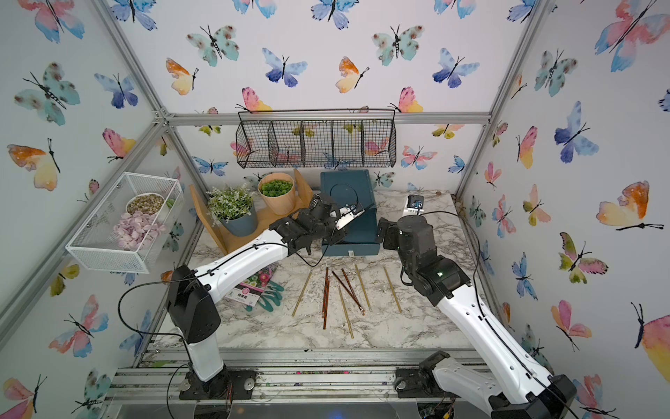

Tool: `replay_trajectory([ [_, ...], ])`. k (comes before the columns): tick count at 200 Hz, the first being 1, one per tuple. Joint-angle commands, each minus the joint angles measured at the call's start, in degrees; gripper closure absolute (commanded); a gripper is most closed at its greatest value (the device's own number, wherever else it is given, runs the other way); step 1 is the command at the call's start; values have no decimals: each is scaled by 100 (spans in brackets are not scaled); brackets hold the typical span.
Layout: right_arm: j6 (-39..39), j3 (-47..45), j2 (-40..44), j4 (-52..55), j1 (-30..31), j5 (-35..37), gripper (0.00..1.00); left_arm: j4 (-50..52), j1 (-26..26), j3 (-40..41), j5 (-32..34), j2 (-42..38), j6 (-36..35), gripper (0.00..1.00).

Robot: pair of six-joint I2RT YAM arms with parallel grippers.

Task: Please place the pencils in the drawer according to their color
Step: Place the pencil in the drawer.

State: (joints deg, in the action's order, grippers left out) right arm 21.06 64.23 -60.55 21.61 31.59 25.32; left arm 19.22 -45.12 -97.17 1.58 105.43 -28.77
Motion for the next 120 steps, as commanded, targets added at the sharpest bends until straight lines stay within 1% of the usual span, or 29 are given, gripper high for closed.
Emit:
replay_trajectory([
  [1, 74, -29, -34, -21, -4, -110, 2, 56, -8, -146, 39, 65, -36, 75],
  [48, 152, -33, -88, 136, -4, -155, 2, -2, -9, -71, 103, -104, -7, 69],
  [66, 179, -7, -161, 253, -4, -282, 2, -28, -7, -39, 151, -230, 159, 66],
  [85, 236, -39, -261, 389, -4, -546, 3, -174, -12, 83, 281, -482, 516, 50],
  [103, 295, -137, -314, 477, -4, -878, 7, -551, 3, 381, 645, -866, 1003, 36],
  [114, 373, -216, -315, 544, -4, -1047, 8, -703, 8, 583, 854, -1117, 1317, 29],
  [120, 410, -278, -288, 548, -4, -1178, 9, -778, 20, 699, 965, -1242, 1492, 24],
])
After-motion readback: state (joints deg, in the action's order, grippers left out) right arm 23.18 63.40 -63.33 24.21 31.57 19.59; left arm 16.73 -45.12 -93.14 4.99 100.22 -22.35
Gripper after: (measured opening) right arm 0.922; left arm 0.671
